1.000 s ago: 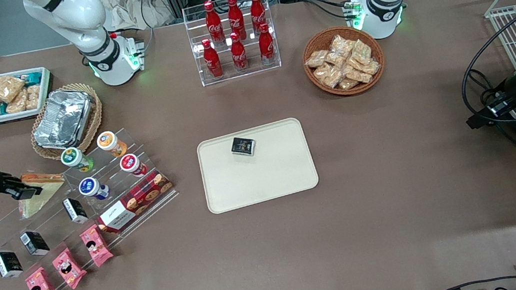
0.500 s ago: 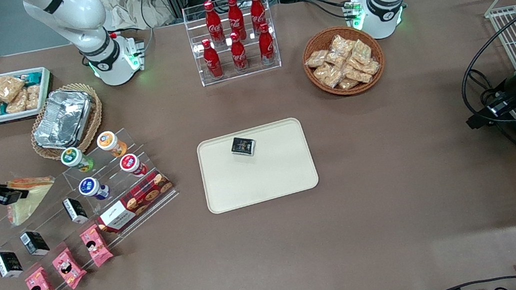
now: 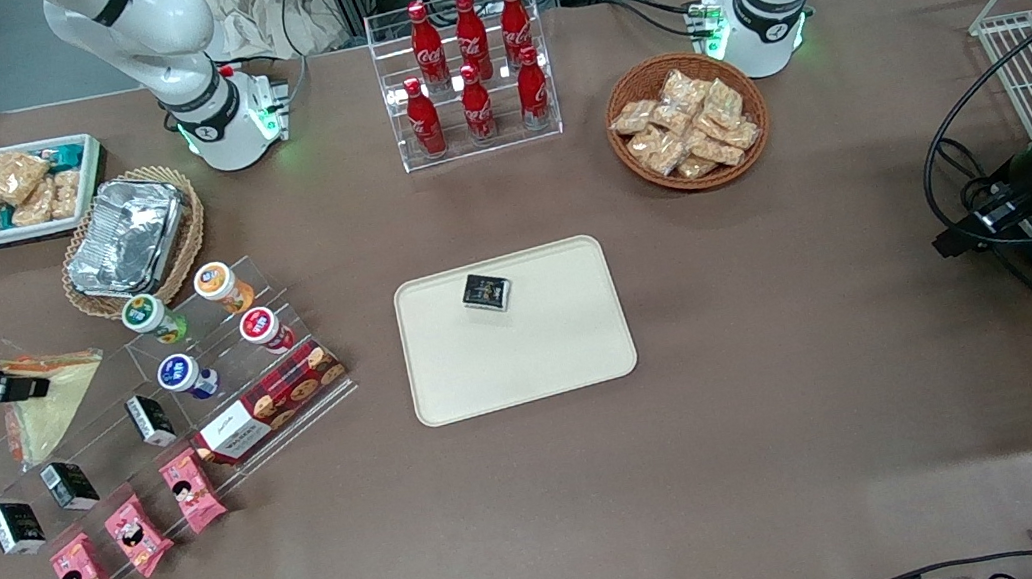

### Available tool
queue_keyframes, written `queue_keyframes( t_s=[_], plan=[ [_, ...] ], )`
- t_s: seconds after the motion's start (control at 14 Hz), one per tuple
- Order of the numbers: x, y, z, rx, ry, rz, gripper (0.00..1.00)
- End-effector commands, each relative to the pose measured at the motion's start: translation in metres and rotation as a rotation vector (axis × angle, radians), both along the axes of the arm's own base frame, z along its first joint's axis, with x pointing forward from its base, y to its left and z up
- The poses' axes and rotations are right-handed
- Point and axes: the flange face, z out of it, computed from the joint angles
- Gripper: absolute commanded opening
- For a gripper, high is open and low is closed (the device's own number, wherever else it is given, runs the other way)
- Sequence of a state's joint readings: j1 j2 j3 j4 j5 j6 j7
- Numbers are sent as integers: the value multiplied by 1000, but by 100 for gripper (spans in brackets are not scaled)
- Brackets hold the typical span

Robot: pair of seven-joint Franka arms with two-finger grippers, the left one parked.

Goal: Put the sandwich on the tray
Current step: 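Lift the sandwich out of the rack with the right gripper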

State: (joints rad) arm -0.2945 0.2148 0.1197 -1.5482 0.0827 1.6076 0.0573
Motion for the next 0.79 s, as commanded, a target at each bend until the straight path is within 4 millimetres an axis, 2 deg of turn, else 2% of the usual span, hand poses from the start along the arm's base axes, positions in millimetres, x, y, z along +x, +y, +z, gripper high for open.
queue_keyframes(
  t_s=[0.0,0.14,0.29,0.5,0.57,0.71],
  plan=[
    [8,39,21,33,-39,243,27],
    [10,98,27,49,-63,456,27],
    [9,156,29,53,-73,572,27],
    [-1,254,31,50,-121,749,27],
    [-6,292,30,36,-146,809,27],
    [-15,356,14,-31,-174,939,27]
  ],
)
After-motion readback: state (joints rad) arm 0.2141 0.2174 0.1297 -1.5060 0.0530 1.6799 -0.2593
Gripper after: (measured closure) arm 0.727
